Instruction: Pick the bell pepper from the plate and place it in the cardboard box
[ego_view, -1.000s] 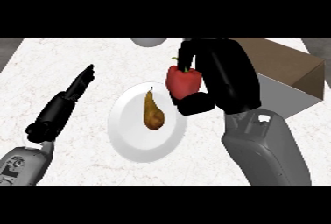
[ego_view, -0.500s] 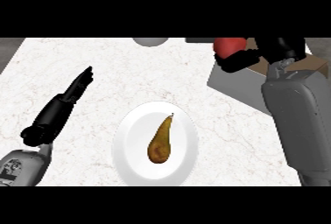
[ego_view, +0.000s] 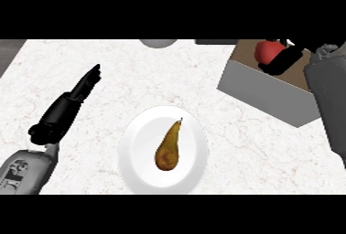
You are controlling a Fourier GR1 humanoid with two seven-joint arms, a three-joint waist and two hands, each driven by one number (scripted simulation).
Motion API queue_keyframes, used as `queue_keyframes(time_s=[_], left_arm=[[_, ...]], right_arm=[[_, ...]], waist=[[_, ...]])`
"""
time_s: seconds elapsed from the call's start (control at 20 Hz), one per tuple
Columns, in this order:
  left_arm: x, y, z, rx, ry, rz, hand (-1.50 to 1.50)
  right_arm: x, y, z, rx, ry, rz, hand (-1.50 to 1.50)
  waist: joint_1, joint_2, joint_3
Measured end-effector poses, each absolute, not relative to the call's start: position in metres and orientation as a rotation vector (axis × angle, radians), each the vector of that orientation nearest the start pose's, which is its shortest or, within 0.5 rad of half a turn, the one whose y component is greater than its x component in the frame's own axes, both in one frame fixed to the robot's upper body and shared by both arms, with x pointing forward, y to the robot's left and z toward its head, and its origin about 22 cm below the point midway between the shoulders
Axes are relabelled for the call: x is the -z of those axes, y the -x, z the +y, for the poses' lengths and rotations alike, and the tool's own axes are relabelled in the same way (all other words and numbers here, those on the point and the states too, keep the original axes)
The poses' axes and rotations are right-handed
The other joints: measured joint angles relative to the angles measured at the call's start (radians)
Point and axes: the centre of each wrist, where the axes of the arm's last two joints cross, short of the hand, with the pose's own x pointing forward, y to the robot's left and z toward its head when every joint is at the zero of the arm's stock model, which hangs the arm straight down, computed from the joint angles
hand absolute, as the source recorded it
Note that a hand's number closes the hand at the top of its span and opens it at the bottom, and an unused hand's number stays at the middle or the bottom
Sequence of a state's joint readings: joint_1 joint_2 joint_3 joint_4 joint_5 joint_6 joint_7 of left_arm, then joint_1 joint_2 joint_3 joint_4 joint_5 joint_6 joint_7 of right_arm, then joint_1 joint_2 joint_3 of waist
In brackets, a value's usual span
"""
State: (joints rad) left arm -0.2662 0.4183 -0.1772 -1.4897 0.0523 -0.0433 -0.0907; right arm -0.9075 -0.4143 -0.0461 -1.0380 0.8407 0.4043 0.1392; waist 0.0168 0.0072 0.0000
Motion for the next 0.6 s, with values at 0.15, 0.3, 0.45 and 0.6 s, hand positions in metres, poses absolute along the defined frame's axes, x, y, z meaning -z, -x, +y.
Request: queue_keyframes(time_s=[0.15,0.3,0.45,0.6], left_arm=[[-0.062,-0.296,0.262,0.537,-0.082,-1.754,0.0],[-0.061,-0.295,0.257,0.538,-0.084,-1.756,0.0],[-0.064,-0.296,0.26,0.543,-0.087,-1.759,0.0],[-0.066,-0.296,0.261,0.543,-0.087,-1.759,0.0]], right_arm=[[-0.193,-0.428,-0.269,-1.187,0.844,-1.242,1.5],[-0.184,-0.433,-0.29,-1.237,0.785,-1.173,-1.5],[-0.18,-0.436,-0.298,-1.295,0.69,-1.168,-1.5],[-0.178,-0.437,-0.309,-1.29,0.603,-1.257,-1.5]], waist=[[0.004,0.0,0.0],[0.007,0.0,-0.001],[0.005,0.0,0.0],[0.005,0.0,0.001]])
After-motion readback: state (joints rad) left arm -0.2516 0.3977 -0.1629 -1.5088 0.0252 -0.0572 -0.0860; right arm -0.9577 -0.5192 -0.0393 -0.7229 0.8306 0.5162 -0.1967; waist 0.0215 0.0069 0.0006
